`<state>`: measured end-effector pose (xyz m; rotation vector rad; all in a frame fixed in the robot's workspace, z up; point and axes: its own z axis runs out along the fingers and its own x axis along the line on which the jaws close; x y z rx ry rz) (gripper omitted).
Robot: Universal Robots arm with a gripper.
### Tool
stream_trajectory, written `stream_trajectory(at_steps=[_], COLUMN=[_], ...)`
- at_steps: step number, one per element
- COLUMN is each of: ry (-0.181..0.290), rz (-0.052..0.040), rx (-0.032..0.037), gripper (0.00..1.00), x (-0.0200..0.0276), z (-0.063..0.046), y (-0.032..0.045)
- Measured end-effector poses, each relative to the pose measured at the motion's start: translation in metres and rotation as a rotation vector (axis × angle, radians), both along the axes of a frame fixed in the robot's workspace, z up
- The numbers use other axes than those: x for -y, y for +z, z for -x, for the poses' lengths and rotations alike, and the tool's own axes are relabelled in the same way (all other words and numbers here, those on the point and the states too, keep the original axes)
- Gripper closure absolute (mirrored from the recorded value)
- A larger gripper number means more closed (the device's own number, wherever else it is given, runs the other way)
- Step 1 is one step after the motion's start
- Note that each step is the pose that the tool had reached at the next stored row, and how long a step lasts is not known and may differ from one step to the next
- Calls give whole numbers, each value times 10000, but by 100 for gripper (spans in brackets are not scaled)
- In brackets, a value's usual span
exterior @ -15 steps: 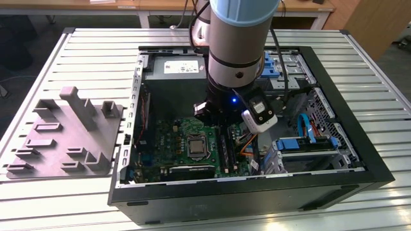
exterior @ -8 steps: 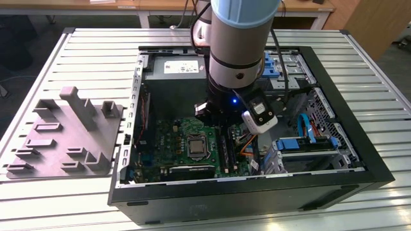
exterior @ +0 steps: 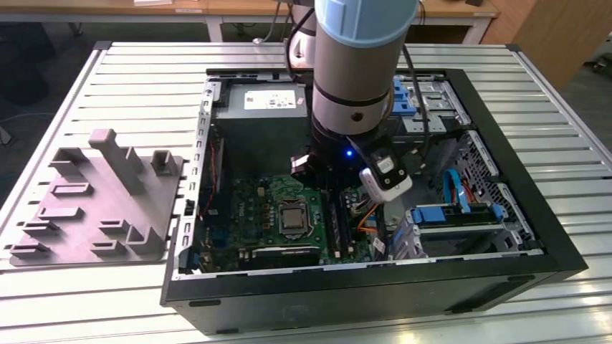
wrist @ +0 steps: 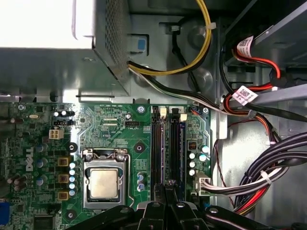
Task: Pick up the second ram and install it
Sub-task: 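Insert the second ram into the second slot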
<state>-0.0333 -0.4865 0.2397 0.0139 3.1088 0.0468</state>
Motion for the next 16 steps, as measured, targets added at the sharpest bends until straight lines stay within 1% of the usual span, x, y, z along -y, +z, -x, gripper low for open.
stream_trajectory(at_steps=[10, 16], ry=[0, -1], rz=[0, -31], rx=[-1, 1], gripper=[88, 88], x=[1, -1], z=[0, -6], y=[-31, -54])
